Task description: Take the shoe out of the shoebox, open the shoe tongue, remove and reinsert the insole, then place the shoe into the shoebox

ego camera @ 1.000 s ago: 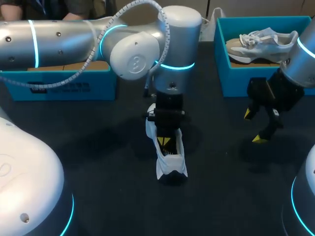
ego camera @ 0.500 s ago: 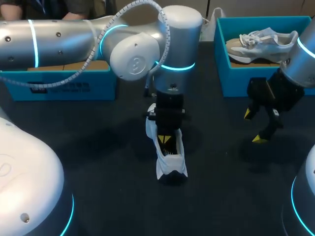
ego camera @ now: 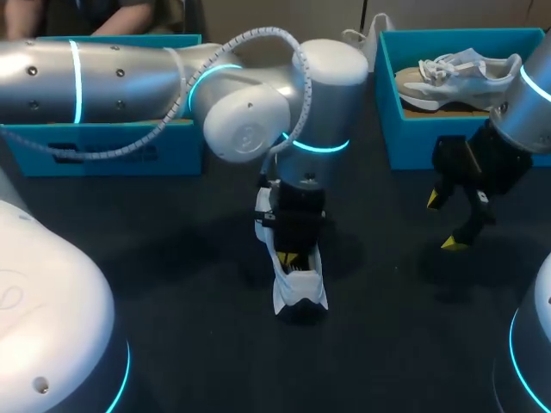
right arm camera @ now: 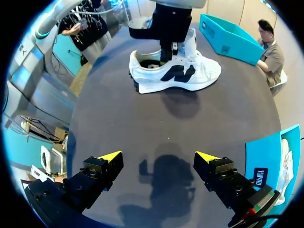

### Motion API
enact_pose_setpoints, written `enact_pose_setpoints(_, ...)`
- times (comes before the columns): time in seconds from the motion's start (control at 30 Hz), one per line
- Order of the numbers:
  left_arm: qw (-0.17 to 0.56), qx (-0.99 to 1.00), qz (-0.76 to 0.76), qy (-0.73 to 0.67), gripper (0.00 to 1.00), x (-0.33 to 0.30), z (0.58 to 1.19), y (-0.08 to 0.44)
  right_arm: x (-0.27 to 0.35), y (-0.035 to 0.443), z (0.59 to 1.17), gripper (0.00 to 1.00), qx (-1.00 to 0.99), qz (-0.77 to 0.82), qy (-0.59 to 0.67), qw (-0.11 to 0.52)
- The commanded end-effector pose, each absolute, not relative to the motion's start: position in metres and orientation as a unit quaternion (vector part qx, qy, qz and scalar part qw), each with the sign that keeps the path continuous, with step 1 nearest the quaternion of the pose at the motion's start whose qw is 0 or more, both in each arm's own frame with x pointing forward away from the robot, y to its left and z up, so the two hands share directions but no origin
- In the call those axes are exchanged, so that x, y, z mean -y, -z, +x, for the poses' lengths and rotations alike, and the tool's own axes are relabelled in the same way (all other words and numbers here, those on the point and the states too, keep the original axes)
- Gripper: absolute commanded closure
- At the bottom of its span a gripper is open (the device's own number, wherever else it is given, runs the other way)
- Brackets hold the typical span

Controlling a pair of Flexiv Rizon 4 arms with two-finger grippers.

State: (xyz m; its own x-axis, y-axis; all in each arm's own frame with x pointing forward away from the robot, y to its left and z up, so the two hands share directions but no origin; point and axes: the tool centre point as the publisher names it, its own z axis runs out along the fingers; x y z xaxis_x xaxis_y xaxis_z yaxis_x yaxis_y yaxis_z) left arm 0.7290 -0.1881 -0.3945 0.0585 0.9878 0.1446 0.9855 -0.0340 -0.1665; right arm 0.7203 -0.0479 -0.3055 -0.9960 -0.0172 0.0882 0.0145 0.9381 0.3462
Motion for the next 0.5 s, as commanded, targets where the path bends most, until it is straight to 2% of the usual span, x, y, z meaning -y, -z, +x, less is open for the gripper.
enact_pose_setpoints(0.03,0.095,0.693,-0.715,-0.026,1.0,0.184,0.729,0.409,0.047,0.306,0.72,0.0,0.984,0.0,0.174,0.044)
enact_pose_setpoints(0.37,0.036,0.717,-0.692,-0.069,1.0,0.182,0.732,0.397,0.047,0.306,0.72,0.0,0.984,0.0,0.174,0.044)
enact_pose_setpoints(0.5,0.038,0.715,-0.697,-0.047,1.0,0.185,0.729,0.385,0.047,0.306,0.72,0.0,0.984,0.0,0.174,0.044)
